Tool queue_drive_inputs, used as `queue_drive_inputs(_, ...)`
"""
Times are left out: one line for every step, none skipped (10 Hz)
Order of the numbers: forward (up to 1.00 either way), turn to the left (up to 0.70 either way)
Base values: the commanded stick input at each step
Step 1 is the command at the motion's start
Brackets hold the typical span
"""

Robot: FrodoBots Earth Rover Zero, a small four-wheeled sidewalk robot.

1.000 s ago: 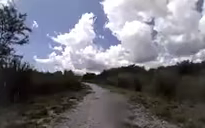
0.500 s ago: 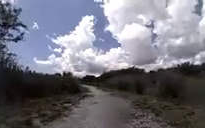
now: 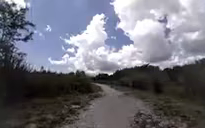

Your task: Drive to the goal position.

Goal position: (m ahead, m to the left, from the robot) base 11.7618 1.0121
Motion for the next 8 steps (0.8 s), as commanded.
queue_drive_inputs(0.7,0.0)
queue_drive_inputs(0.7,0.0)
queue_drive_inputs(0.7,0.0)
queue_drive_inputs(0.7,0.0)
queue_drive_inputs(0.7,0.0)
queue_drive_inputs(0.7,0.0)
queue_drive_inputs(0.7,0.0)
queue_drive_inputs(0.7,0.0)
